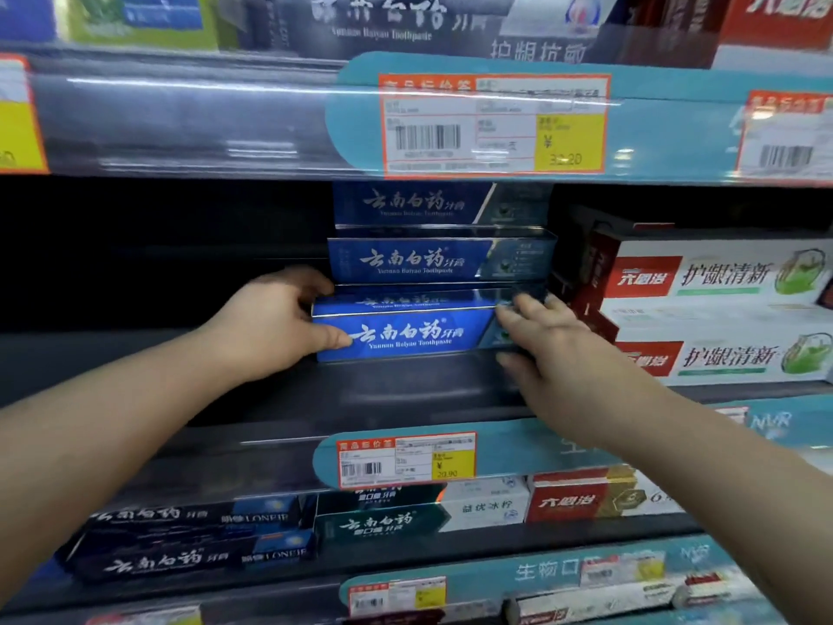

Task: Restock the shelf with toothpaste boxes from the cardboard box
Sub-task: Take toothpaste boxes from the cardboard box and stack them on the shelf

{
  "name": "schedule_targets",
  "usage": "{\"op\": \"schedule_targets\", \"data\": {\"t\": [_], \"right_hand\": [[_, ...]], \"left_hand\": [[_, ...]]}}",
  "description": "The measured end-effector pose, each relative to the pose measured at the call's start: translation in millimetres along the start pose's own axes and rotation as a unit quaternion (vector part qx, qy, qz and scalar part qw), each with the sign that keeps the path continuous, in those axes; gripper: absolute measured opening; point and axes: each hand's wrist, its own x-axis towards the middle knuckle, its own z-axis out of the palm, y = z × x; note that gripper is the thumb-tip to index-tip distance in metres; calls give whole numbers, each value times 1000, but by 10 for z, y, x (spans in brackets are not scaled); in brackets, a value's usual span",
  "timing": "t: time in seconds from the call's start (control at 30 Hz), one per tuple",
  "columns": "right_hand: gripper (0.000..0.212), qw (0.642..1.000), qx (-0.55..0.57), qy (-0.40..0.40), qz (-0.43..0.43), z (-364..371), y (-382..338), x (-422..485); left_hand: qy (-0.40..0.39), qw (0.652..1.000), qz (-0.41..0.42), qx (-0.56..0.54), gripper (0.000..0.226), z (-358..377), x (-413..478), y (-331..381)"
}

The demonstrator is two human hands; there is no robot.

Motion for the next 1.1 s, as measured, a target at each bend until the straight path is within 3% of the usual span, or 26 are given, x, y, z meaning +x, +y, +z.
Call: {"op": "schedule_targets", "data": {"t": [0.13, 0.33, 0.67, 0.83, 1.1], "right_hand": [[56, 999, 21, -26, 25, 5, -36, 81], [54, 998, 29, -35, 39, -22, -45, 210], [53, 997, 41, -41, 53, -33, -21, 234], [48, 998, 52, -6, 25, -146, -69, 169], [51, 991, 91, 36, -87, -360, -442, -105]], "left_hand": [[35, 998, -44, 3, 63, 41, 87, -22], [17, 996, -88, 25, 49, 42, 159, -13], [-6, 996, -84, 40, 49, 52, 187, -44], [-1, 995, -100, 2, 62, -42, 96, -75], [112, 992, -48, -27, 25, -470, -715, -82]]}}
